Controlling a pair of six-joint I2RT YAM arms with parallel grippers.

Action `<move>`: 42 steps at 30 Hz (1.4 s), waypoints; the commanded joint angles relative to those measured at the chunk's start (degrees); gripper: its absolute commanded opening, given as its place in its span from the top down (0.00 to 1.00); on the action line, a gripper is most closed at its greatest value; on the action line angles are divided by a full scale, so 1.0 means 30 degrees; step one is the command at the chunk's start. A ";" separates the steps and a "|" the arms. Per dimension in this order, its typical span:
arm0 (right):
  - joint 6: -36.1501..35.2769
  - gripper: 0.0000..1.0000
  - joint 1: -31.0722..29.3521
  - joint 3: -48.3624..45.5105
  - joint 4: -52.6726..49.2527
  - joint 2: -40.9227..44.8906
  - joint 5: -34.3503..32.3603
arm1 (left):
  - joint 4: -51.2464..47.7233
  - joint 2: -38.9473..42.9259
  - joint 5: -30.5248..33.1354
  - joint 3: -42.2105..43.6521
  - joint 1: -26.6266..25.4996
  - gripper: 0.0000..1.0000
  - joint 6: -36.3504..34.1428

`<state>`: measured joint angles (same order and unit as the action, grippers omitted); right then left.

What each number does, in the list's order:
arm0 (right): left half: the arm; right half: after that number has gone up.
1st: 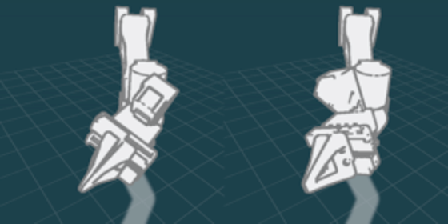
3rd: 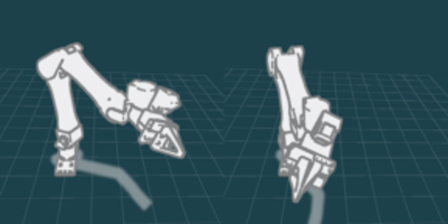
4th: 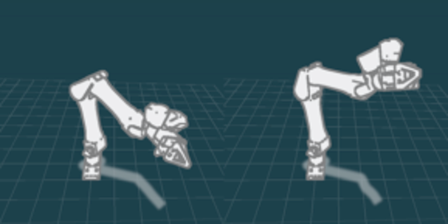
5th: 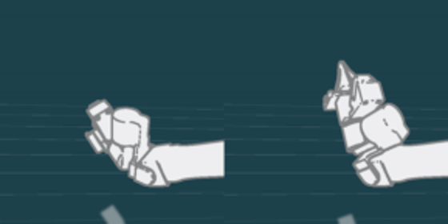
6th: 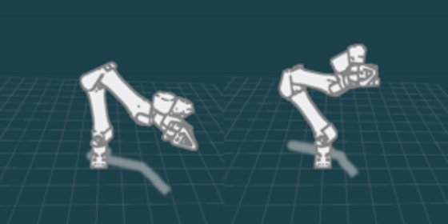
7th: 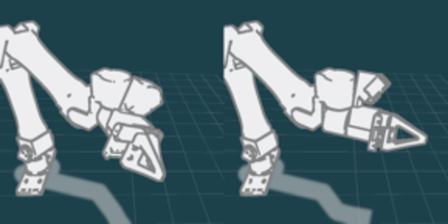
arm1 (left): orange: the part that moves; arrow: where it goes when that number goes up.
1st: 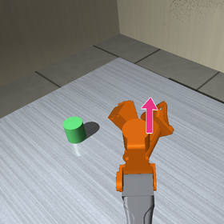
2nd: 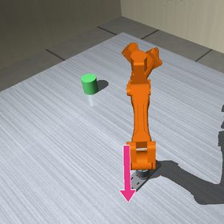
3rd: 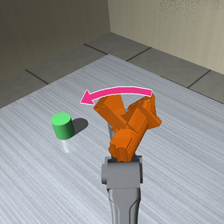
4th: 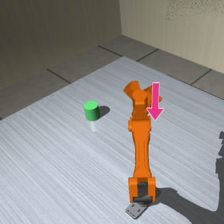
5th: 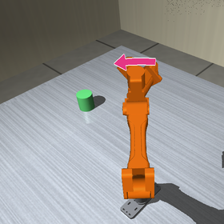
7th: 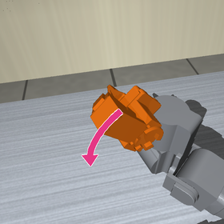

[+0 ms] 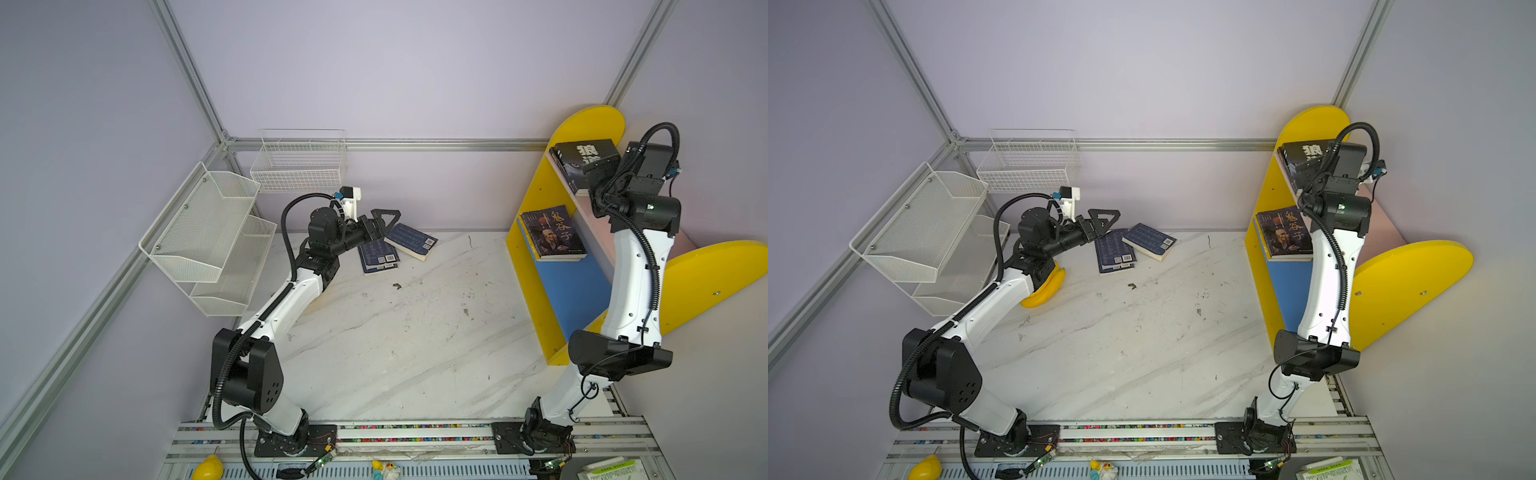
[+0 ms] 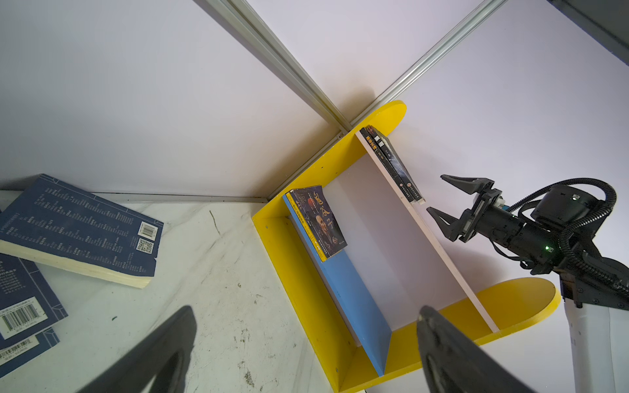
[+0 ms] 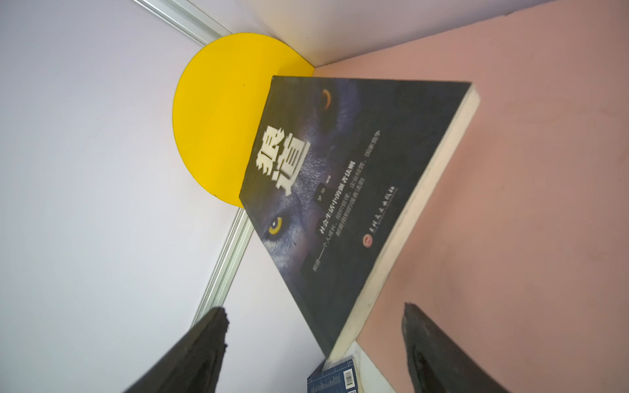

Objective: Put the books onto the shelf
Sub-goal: 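Open the right gripper and draw it back from the dark grey book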

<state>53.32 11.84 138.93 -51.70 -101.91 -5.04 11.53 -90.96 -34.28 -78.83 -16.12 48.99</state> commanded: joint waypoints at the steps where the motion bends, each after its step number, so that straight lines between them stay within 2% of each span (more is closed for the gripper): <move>1: -0.0223 0.20 -0.0056 -0.0439 0.0460 0.0309 -0.0034 | 0.0810 0.0993 -0.0322 0.0823 0.0129 0.00 0.0163; 18: -0.0697 0.25 -0.0049 -0.0273 0.1604 -0.0593 0.0787 | 0.0698 0.0906 -0.0203 0.0822 0.0158 0.00 0.0163; 25: -0.0476 0.24 -0.0034 -0.0373 0.1188 0.0373 0.0092 | 0.0683 0.0876 -0.0167 0.0905 0.0224 0.00 0.0221; 33: -0.1193 0.20 0.0709 -0.0529 0.1347 -0.0347 0.4438 | 0.0732 0.0816 -0.0259 0.0780 0.0246 0.00 0.0200; 42: -0.2205 0.20 0.0795 -0.0197 0.2044 -0.0947 0.6453 | 0.1275 0.0932 -0.0144 0.1402 0.0466 0.00 0.0368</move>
<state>48.71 14.20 137.03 -48.14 -103.72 10.39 12.08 -90.45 -34.28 -76.71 -15.42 49.17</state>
